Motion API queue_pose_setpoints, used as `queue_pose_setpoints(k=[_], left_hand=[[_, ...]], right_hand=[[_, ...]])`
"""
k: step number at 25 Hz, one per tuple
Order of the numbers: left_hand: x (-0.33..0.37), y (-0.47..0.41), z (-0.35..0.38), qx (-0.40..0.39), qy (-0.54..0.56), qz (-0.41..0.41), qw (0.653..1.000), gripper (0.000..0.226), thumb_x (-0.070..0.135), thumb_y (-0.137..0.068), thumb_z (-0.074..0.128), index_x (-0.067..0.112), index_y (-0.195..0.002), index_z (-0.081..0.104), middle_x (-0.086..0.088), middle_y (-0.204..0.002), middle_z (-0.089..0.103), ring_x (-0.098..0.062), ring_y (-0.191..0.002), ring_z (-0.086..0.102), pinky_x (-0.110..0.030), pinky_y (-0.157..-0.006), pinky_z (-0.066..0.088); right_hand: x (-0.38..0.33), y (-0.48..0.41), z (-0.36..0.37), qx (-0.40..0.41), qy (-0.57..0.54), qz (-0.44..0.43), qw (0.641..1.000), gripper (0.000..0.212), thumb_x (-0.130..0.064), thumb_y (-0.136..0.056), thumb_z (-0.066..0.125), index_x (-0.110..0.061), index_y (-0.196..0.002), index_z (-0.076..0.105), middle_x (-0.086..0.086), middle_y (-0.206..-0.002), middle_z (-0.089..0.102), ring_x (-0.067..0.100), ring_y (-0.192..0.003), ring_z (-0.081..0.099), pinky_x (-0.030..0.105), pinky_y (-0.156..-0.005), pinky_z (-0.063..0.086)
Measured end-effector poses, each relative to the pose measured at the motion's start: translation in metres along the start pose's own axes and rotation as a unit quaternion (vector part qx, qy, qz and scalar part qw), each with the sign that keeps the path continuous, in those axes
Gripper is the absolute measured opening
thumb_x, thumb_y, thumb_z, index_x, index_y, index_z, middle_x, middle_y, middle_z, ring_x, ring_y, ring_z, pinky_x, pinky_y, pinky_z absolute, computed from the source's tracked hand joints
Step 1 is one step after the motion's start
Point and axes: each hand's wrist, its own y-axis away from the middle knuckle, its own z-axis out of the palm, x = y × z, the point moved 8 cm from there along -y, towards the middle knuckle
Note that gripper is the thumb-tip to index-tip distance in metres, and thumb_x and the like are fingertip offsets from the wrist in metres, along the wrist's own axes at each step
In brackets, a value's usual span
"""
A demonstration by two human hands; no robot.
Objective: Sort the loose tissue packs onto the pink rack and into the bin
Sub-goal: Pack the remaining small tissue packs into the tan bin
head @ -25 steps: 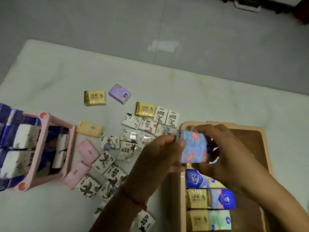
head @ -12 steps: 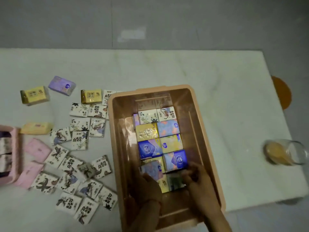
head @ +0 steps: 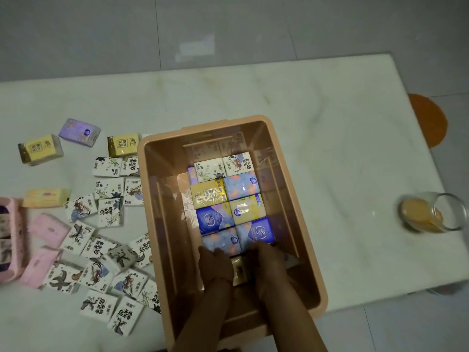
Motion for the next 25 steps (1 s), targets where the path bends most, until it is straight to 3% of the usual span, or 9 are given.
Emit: queue_pose_setpoints(k=[6,9,10,12,15,17,19,21,25], left_hand=[[0.02,0.003,-0.004,-0.081,0.067,0.004,0.994,0.038,0.008,-0.093,0.049,-0.006,-0.128,0.044,-0.022,-0.132,0.047,-0.036,-0.119,0.046,-0.037,-0.098,0.04],[0.071,0.033,-0.046,-0.213,0.17,0.09,0.958,0.025,0.004,-0.093,0.046,0.003,-0.116,0.056,-0.013,-0.121,0.056,-0.018,-0.102,0.057,-0.031,-0.082,0.048],[0.091,0.041,-0.074,-0.217,0.203,0.141,0.944,0.021,0.002,-0.092,0.046,0.006,-0.106,0.06,-0.007,-0.111,0.062,-0.01,-0.091,0.062,-0.027,-0.075,0.051],[0.117,0.03,-0.143,-0.141,0.271,0.206,0.929,0.019,0.001,-0.09,0.048,0.012,-0.09,0.064,-0.002,-0.092,0.067,-0.008,-0.08,0.066,-0.022,-0.07,0.053],[0.115,-0.038,-0.218,0.001,0.346,0.149,0.926,0.015,0.004,-0.09,0.049,0.011,-0.092,0.062,-0.006,-0.087,0.064,-0.02,-0.089,0.06,-0.026,-0.072,0.048],[0.11,-0.09,-0.247,0.052,0.355,0.117,0.926,0.014,0.008,-0.089,0.05,0.014,-0.098,0.059,-0.008,-0.087,0.062,-0.022,-0.091,0.055,-0.027,-0.069,0.045],[0.114,-0.133,-0.264,0.099,0.274,0.149,0.945,0.02,0.013,-0.084,0.052,0.014,-0.102,0.061,-0.013,-0.098,0.061,-0.025,-0.096,0.055,-0.031,-0.08,0.045],[0.121,-0.166,-0.28,0.154,0.117,0.189,0.963,0.033,0.011,-0.088,0.052,0.007,-0.119,0.058,-0.017,-0.122,0.057,-0.031,-0.115,0.052,-0.033,-0.098,0.039],[0.158,-0.221,-0.292,0.172,-0.086,0.3,0.935,0.054,0.008,-0.089,0.053,0.008,-0.14,0.037,-0.016,-0.145,0.035,-0.03,-0.134,0.033,-0.033,-0.108,0.028]], right_hand=[[-0.006,0.035,0.01,-0.066,-0.094,0.03,0.993,0.014,0.003,-0.085,0.046,-0.002,-0.077,0.057,0.007,-0.053,0.058,0.014,-0.036,0.056,0.016,-0.036,0.042],[-0.038,0.057,0.026,-0.093,0.019,-0.077,0.993,0.007,-0.014,-0.07,0.058,-0.008,-0.073,0.059,0.008,-0.069,0.059,0.019,-0.062,0.058,0.028,-0.063,0.048],[-0.051,0.066,0.036,-0.097,0.034,-0.115,0.988,0.017,-0.017,-0.066,0.06,-0.009,-0.081,0.062,0.009,-0.078,0.062,0.021,-0.073,0.06,0.033,-0.072,0.049],[-0.079,0.088,0.065,-0.094,0.027,-0.178,0.979,0.021,-0.013,-0.076,0.064,-0.011,-0.097,0.063,0.007,-0.094,0.064,0.023,-0.088,0.061,0.036,-0.08,0.05],[-0.115,0.129,0.141,-0.123,0.082,-0.303,0.942,0.016,-0.001,-0.086,0.053,-0.014,-0.09,0.061,0.0,-0.082,0.061,0.015,-0.073,0.055,0.025,-0.066,0.046],[-0.122,0.141,0.209,-0.178,0.154,-0.37,0.899,0.016,-0.003,-0.085,0.052,-0.013,-0.095,0.059,0.002,-0.085,0.06,0.014,-0.073,0.052,0.022,-0.061,0.043],[-0.115,0.13,0.276,-0.202,0.295,-0.417,0.836,0.023,-0.005,-0.085,0.05,-0.012,-0.107,0.055,0.005,-0.099,0.059,0.018,-0.083,0.055,0.023,-0.066,0.042],[-0.099,0.098,0.336,-0.181,0.456,-0.445,0.749,0.035,-0.006,-0.086,0.049,-0.008,-0.121,0.047,0.012,-0.114,0.053,0.028,-0.101,0.054,0.03,-0.08,0.043],[-0.09,0.03,0.399,-0.073,0.694,-0.449,0.559,0.058,-0.005,-0.088,0.048,-0.013,-0.141,0.026,0.018,-0.136,0.034,0.035,-0.125,0.036,0.043,-0.101,0.035]])
